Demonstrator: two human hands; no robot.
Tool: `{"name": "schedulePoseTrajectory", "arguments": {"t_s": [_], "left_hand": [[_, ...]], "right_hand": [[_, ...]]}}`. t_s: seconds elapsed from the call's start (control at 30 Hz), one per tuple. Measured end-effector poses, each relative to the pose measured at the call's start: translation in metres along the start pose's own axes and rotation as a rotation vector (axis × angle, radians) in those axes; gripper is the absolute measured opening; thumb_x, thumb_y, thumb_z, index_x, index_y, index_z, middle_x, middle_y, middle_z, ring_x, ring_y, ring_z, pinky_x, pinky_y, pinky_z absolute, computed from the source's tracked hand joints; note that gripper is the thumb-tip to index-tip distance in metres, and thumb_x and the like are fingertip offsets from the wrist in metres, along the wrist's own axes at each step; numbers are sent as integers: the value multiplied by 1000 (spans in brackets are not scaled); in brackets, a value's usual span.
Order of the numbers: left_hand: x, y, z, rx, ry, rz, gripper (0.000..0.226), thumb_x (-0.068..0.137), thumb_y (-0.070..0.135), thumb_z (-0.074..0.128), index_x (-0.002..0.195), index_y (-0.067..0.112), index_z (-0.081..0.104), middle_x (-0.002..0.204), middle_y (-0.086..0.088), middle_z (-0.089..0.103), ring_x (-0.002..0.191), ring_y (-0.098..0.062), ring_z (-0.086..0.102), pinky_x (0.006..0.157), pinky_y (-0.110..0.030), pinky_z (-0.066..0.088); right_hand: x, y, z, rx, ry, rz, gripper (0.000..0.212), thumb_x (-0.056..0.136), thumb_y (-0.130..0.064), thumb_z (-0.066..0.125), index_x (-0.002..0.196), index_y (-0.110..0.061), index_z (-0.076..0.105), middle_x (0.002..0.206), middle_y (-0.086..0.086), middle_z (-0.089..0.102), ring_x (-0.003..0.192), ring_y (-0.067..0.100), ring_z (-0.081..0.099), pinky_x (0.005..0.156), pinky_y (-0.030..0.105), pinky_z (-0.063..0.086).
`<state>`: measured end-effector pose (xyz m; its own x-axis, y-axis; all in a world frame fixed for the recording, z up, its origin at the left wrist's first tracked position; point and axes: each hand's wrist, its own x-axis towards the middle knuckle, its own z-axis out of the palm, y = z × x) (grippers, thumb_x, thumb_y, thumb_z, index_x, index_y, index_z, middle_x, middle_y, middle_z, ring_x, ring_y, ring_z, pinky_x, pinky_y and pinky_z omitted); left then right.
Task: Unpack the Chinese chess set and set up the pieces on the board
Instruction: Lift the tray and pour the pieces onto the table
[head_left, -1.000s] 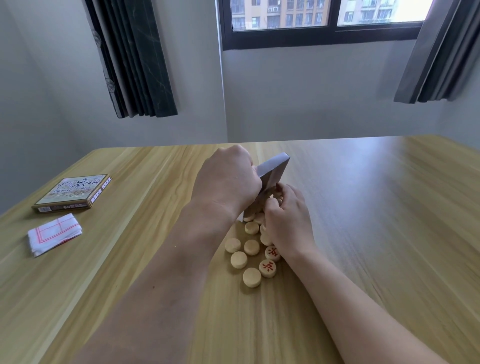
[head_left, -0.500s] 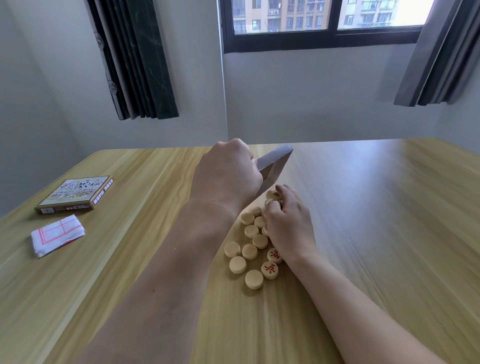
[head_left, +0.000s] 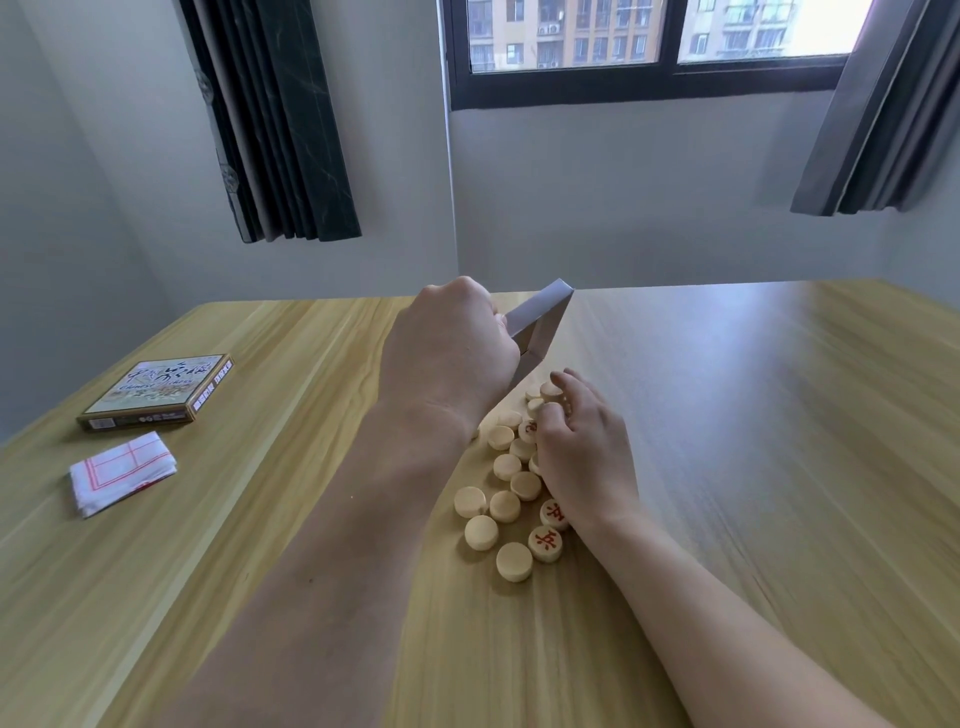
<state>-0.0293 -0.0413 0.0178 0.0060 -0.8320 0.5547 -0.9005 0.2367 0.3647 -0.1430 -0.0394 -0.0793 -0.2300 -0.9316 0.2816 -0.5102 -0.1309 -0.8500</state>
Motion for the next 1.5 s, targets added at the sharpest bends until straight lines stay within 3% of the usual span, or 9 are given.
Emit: {"name": "schedulePoseTrajectory", "arguments": {"t_s": [0.23,0.37,0.47,0.57,0.8,0.93,1.07,1.23,1.5], "left_hand": [[1,-7,-1,-132,48,-53,29,94,19,56,69,9,67,57,-4,57,56,-28,53,54,-30,43],[-4,-22,-6,-257,103,-130,48,93,13,54,49,11,35,44,3,28,44,-22,25,46,-25,24],[-13,-44,-14,-400,138,-255,39,91,18,54,57,0,45,50,-2,40,49,-21,36,46,-34,39],[-24,-59,-30,-741,142,-499,27,91,19,59,69,4,67,69,-6,63,54,-24,60,64,-44,61],[-57,-92,-66,-1102,77,-799,18,96,11,57,80,7,65,70,-10,66,54,-23,62,62,-36,61],[-79,-126,-79,-936,179,-758,22,102,26,45,101,12,62,85,-8,68,65,-25,69,70,-42,62],[-106,-168,-90,-597,251,-671,36,100,45,35,89,20,58,85,-1,66,81,-31,69,76,-49,57],[-137,-228,-100,-283,183,-732,24,97,35,40,97,17,56,89,3,61,87,-26,55,69,-36,40],[-151,-271,-113,56,201,-894,20,88,27,45,94,17,60,107,-6,57,102,-32,46,96,-44,38]], "right_hand": [[-3,-2,-1,-46,30,-49,48,93,-17,41,142,-17,45,151,-3,37,141,10,28,118,37,18],[-9,-10,-3,-102,73,-130,51,93,-18,39,144,-18,41,154,-4,33,143,9,22,120,35,11],[-21,-28,-3,-27,73,-178,55,90,-23,34,144,-18,40,153,-5,33,142,6,22,120,33,12],[-37,-50,4,56,-5,-162,55,91,-27,33,146,-21,37,154,-9,31,142,5,23,118,34,20],[-76,-97,35,233,-158,-37,45,97,-16,36,142,-19,39,142,-3,44,119,4,37,95,18,25],[-105,-114,62,270,-244,-29,51,97,-16,35,148,-21,32,148,-8,37,126,-2,32,106,20,25],[-130,-124,98,288,-343,-10,53,98,-19,36,150,-23,26,152,-12,30,133,-2,29,108,19,21],[-155,-138,138,189,-424,-80,54,96,-21,37,149,-24,29,144,-10,44,131,6,38,108,26,31],[-164,-151,165,46,-463,-164,48,91,-16,38,138,-25,41,111,-15,61,105,20,54,96,39,42]]}}
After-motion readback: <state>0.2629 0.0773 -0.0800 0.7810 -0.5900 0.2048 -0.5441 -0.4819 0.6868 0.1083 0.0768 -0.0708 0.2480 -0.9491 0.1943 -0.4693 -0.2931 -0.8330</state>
